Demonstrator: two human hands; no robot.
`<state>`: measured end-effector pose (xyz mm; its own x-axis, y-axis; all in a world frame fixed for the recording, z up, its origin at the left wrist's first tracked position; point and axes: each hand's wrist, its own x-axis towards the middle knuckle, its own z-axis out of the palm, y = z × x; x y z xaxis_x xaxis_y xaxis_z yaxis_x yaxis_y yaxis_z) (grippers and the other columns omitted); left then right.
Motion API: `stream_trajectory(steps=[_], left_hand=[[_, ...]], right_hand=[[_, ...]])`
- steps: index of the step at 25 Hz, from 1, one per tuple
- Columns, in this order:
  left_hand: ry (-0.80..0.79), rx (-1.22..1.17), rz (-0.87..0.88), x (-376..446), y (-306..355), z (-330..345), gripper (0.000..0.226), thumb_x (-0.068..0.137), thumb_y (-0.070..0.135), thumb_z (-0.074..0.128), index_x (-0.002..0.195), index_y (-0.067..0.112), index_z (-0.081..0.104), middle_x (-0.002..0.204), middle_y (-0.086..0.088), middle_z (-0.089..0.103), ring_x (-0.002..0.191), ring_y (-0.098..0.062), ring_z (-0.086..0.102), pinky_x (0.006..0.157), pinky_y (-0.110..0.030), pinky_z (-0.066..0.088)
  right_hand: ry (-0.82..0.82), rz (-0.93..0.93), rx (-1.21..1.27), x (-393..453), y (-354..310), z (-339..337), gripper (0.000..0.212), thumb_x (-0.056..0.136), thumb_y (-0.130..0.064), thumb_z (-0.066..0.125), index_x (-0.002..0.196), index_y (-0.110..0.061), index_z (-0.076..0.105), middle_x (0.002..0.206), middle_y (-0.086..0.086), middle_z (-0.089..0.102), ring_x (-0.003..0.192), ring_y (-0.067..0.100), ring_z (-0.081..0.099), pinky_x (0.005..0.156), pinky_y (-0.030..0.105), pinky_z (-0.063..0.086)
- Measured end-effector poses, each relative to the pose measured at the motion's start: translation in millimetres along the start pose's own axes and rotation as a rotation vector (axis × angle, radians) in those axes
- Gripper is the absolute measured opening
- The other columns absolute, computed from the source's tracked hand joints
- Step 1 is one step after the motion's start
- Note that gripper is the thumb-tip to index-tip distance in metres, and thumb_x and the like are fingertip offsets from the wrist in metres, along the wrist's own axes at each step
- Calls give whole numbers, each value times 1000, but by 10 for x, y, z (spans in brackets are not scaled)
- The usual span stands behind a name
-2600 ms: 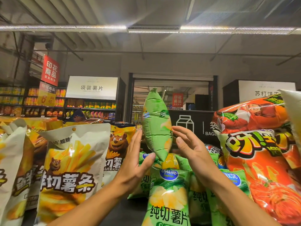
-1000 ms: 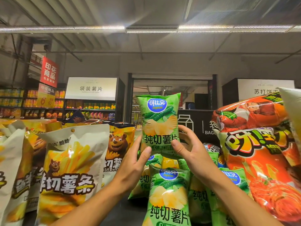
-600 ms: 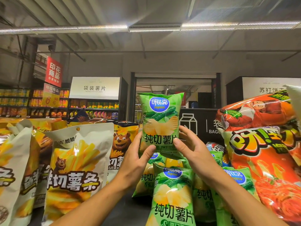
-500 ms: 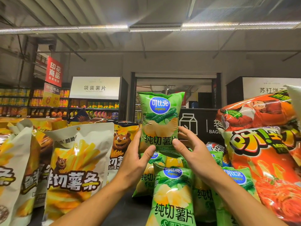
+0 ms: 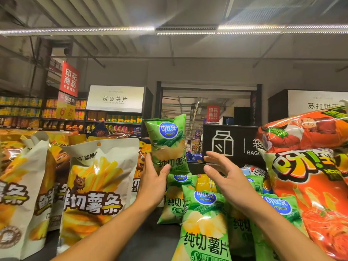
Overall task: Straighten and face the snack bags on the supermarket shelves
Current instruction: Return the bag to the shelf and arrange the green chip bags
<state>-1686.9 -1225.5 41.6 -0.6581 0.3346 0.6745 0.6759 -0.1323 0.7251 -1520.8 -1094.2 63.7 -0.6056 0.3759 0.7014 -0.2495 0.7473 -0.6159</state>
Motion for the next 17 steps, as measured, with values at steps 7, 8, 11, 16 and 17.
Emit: stream_trajectory(steps=[7, 8, 11, 16, 17], left_hand=[[-285, -70, -217, 40, -176, 35, 44, 101, 23, 53, 135, 35, 29, 142, 2, 50, 128, -18, 48, 113, -43, 35], [-313, -57, -218, 42, -192, 40, 43, 100, 23, 55, 132, 36, 29, 138, 5, 52, 124, -16, 49, 111, -38, 36], [-397, -32, -257, 56, -221, 9, 64, 98, 19, 57, 148, 25, 16, 120, 12, 48, 117, -16, 46, 100, -31, 38], [-500, 195, -415, 104, -254, -88, 58, 96, 21, 59, 141, 16, 23, 132, -9, 51, 120, -27, 54, 103, -47, 48], [-539, 241, -438, 96, -237, -112, 57, 96, 22, 60, 140, 15, 25, 132, -10, 52, 119, -27, 55, 100, -45, 50]], right_hand=[[-50, 61, -68, -2, 62, 8, 36, 97, -27, 63, 130, -37, 53, 125, -14, 64, 121, 3, 57, 103, 26, 44], [-58, 69, -77, -1, 66, 7, 38, 97, -28, 64, 132, -37, 52, 124, -15, 64, 121, 2, 57, 102, 26, 44], [-59, 86, -78, 0, 73, 5, 46, 96, -30, 64, 139, -33, 49, 125, -15, 63, 122, 3, 56, 100, 26, 42], [-22, 96, -46, 15, 60, -3, 50, 96, -28, 64, 142, -31, 45, 126, -12, 62, 122, 7, 56, 106, 34, 43], [-4, 88, -32, 19, 49, -7, 50, 96, -26, 65, 142, -31, 45, 127, -11, 62, 122, 8, 57, 107, 34, 44]])
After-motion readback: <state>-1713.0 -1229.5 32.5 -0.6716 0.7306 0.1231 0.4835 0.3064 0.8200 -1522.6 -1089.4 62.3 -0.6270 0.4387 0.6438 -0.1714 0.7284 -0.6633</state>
